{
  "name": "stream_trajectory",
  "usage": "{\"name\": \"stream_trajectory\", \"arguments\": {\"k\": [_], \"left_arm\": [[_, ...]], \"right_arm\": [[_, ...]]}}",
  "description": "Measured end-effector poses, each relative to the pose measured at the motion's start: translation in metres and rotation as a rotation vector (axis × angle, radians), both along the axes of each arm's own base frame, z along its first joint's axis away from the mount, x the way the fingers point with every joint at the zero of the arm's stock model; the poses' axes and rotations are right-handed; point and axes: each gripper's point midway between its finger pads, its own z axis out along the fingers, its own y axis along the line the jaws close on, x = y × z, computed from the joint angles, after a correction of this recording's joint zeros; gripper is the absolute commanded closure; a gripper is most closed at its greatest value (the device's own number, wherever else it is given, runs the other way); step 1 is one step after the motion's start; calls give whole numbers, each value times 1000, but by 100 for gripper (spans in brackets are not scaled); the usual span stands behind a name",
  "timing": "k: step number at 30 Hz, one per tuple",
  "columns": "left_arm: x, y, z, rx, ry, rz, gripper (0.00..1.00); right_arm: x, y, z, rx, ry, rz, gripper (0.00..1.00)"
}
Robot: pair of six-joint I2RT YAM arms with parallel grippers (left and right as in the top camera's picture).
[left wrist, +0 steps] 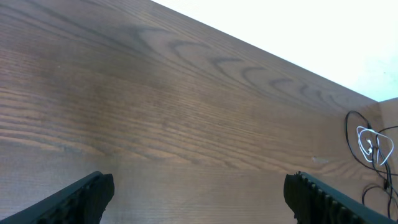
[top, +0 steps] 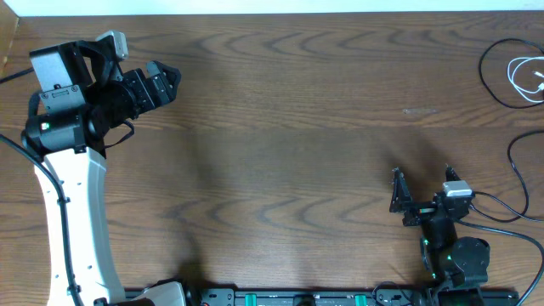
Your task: Untangle cables
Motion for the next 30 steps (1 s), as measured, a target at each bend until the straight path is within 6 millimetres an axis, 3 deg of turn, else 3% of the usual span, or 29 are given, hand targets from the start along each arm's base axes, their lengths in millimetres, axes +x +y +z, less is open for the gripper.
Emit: {"name": "stream_trajectory", "arguments": {"k": [25, 30], "left_arm": [[-1, 0, 1, 1, -2, 0, 8], [-16, 7, 8, 59, -34, 49, 8]], "right_arm": [[0, 0, 0, 0, 0, 0, 1], [0, 0, 0, 0, 0, 0, 1]]}}
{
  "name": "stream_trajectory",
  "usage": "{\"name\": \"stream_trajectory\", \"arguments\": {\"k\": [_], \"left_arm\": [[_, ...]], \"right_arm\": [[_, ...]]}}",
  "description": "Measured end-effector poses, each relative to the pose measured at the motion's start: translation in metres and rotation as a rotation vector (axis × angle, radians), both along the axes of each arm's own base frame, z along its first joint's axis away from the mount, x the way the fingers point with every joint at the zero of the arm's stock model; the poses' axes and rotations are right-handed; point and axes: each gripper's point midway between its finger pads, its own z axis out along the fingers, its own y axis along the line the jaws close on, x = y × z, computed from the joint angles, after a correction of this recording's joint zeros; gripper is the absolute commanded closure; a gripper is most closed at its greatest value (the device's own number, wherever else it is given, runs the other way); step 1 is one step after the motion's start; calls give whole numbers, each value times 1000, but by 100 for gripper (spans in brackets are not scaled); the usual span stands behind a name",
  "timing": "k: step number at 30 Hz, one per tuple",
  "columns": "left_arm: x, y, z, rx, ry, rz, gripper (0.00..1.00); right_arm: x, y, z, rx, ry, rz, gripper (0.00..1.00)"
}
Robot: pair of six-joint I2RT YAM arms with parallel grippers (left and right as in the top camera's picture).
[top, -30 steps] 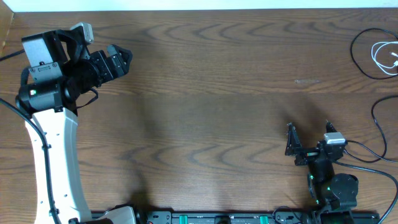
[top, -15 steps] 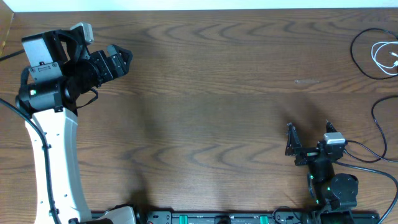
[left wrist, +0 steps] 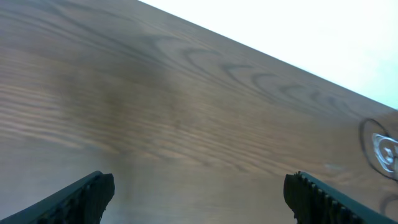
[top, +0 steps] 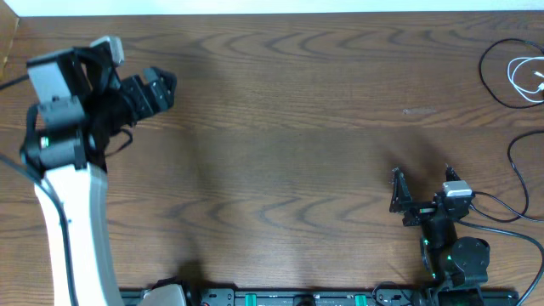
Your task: Untangle cables
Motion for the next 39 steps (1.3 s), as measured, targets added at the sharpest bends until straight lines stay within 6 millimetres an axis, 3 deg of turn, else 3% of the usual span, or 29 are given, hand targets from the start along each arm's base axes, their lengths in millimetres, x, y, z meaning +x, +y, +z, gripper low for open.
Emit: {"name": "stream_trajectory", "arguments": {"k": [7, 10, 21, 30, 39], "left_arm": [[-34, 10, 20, 160, -235, 70, 8], [-45, 8, 13, 250, -348, 50, 8], [-88, -15, -48, 560, -646, -82, 8], [-109, -12, -101, 639, -668, -68, 8], [-116, -11, -131, 668, -680, -50, 8]], "right_arm": [[0, 0, 0, 0, -1, 0, 1], [0, 0, 0, 0, 0, -1, 1], [0, 0, 0, 0, 1, -2, 1], [0, 0, 0, 0, 0, -2, 1], [0, 0, 0, 0, 0, -2, 1]]}}
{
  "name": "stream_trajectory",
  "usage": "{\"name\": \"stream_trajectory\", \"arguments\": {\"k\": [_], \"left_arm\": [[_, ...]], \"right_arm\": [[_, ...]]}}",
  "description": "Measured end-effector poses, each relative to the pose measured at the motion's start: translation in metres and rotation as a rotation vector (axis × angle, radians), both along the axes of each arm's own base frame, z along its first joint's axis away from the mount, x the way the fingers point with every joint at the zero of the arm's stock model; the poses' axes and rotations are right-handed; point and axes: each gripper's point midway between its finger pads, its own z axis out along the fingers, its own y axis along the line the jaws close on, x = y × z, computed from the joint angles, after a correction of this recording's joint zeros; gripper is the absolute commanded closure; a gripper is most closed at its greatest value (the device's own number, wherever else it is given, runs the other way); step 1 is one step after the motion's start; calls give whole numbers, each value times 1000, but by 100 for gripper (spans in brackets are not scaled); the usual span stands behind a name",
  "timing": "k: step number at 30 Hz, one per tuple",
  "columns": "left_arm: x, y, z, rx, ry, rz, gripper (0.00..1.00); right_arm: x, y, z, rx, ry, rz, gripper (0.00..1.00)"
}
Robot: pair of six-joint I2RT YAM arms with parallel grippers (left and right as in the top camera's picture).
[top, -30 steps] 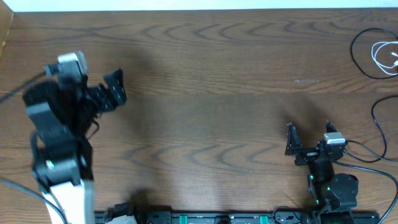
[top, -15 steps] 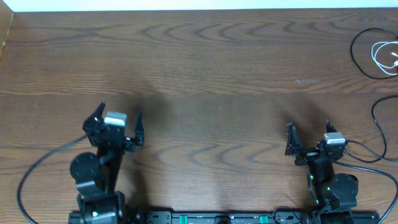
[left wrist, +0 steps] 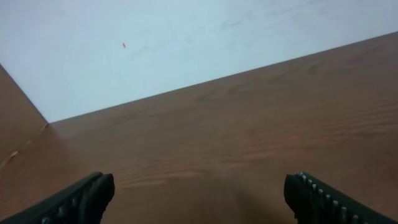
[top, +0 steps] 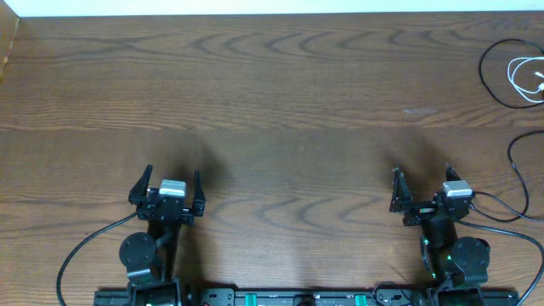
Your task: Untangle cables
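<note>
A coiled white cable (top: 529, 79) lies inside a loop of black cable (top: 493, 76) at the table's far right edge, well away from both arms. My left gripper (top: 166, 185) sits folded at the front left, open, with nothing between its fingers (left wrist: 81, 198); the left wrist view shows only bare wood and a pale wall. At the front right my right gripper (top: 421, 189) rests folded and open, also with nothing in it.
Another black cable (top: 518, 166) curves in from the right edge toward the right arm's base. The wooden table (top: 280, 110) stretches between the arms. A mounting rail (top: 289, 297) runs along the front edge.
My left arm was raised over the table's far left corner; now it is folded at the front left, gripper open as before. The right arm and the cables have not moved.
My left arm stood extended over the far left of the table, gripper open and holding nothing, then a little further left. Now it lies folded at the front edge. The cables at the right stayed where they were throughout.
</note>
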Motion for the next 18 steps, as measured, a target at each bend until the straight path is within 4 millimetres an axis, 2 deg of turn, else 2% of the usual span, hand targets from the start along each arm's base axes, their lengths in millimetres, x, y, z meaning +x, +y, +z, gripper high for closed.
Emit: {"name": "stream_trajectory", "arguments": {"k": [3, 18], "left_arm": [[-2, 1, -12, -2, 21, 11, 8], [-5, 7, -3, 2, -12, 47, 8]], "right_arm": [[0, 0, 0, 0, 0, 0, 1], [0, 0, 0, 0, 0, 0, 1]]}}
